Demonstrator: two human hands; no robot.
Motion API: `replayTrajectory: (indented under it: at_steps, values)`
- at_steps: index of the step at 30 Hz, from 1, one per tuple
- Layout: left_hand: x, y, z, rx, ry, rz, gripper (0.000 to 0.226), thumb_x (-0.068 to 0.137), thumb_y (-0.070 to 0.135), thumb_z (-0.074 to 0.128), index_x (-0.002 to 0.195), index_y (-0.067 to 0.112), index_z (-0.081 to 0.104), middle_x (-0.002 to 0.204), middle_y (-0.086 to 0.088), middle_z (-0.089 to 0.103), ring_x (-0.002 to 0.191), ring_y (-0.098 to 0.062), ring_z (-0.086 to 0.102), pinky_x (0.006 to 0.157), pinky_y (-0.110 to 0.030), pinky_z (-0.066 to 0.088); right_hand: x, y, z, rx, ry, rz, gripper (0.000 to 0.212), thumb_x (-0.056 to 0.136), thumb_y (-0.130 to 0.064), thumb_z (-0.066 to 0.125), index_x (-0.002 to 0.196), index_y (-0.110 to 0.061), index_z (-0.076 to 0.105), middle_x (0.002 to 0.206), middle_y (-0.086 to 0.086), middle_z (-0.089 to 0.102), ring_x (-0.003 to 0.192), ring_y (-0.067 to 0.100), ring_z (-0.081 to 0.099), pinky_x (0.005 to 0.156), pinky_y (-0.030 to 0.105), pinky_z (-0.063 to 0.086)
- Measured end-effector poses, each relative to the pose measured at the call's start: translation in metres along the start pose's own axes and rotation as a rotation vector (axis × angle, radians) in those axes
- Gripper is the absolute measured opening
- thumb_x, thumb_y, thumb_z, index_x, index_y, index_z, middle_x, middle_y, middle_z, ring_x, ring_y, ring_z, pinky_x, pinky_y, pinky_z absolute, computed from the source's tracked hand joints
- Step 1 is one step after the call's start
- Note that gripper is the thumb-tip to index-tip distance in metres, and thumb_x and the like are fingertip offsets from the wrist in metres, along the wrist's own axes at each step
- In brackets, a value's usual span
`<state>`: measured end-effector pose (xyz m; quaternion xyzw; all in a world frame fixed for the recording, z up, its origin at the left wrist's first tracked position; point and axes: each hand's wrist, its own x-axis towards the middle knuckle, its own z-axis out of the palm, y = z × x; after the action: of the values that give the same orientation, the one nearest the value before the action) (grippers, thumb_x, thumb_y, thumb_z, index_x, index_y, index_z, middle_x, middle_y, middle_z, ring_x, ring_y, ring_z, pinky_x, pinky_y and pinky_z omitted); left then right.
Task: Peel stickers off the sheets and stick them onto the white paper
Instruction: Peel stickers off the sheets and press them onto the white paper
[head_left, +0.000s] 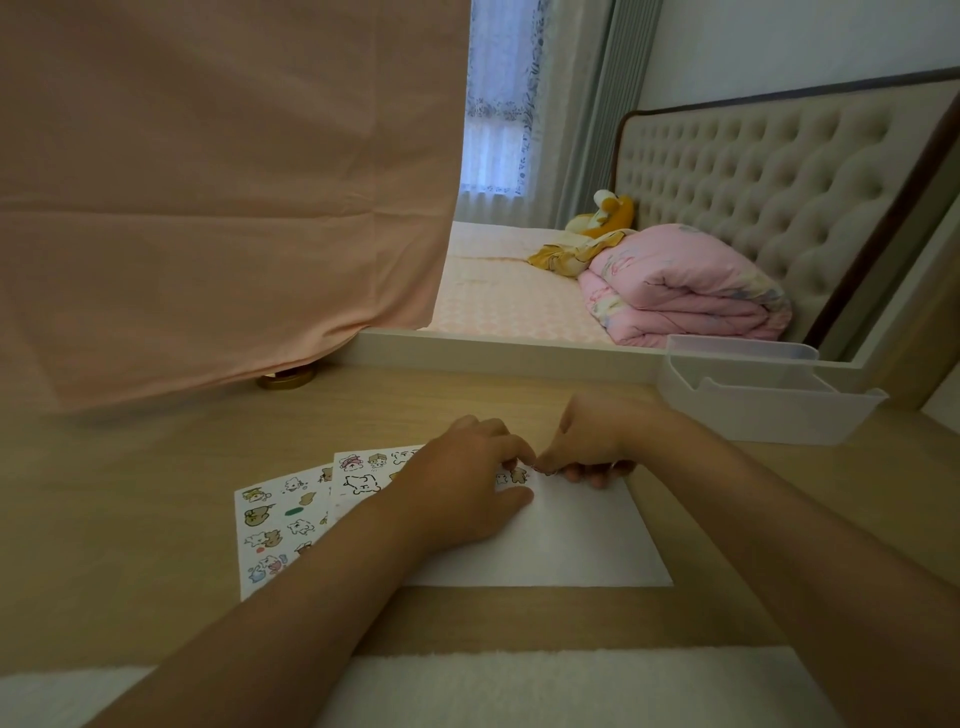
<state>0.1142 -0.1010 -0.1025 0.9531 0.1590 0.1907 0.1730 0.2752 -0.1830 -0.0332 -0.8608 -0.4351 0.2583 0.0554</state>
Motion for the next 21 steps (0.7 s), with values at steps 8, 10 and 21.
replayTrajectory:
  at_steps: [8, 10, 21]
  values:
    - [-0.002, 0.011, -0.003, 0.2, -0.06, 0.042, 0.037, 0.099, 0.04, 0.048, 0.133, 0.032, 0.059, 0.121, 0.01, 0.052, 0.109, -0.013, 0.043, 0.088, -0.034, 0.044, -0.008, 0.025, 0.017, 0.07, 0.32, 0.013, 0.038, 0.065, -0.054, 0.088, 0.083, -0.025, 0.07, 0.084, -0.006, 0.071, 0.082, 0.015, 0.068, 0.082, 0.039, 0.059]
    - [-0.002, 0.013, -0.001, 0.256, -0.052, 0.06, 0.038, 0.1, 0.038, 0.043, 0.134, 0.031, 0.057, 0.121, 0.008, 0.051, 0.108, -0.016, 0.043, 0.086, -0.035, 0.043, -0.013, 0.033, 0.023, 0.115, 0.423, -0.017, 0.031, 0.072, -0.044, 0.086, 0.09, -0.03, 0.065, 0.092, -0.012, 0.063, 0.09, 0.012, 0.062, 0.084, 0.035, 0.055]
    - [-0.007, 0.012, 0.014, 0.504, 0.084, 0.118, 0.043, 0.088, 0.036, 0.035, 0.107, 0.028, 0.072, 0.092, 0.003, 0.061, 0.079, -0.019, 0.057, 0.056, -0.032, 0.037, -0.052, 0.03, 0.063, -0.341, 0.24, -0.345, 0.058, 0.107, -0.041, 0.026, 0.161, -0.023, 0.014, 0.168, -0.005, 0.014, 0.152, 0.015, 0.012, 0.122, 0.039, 0.012]
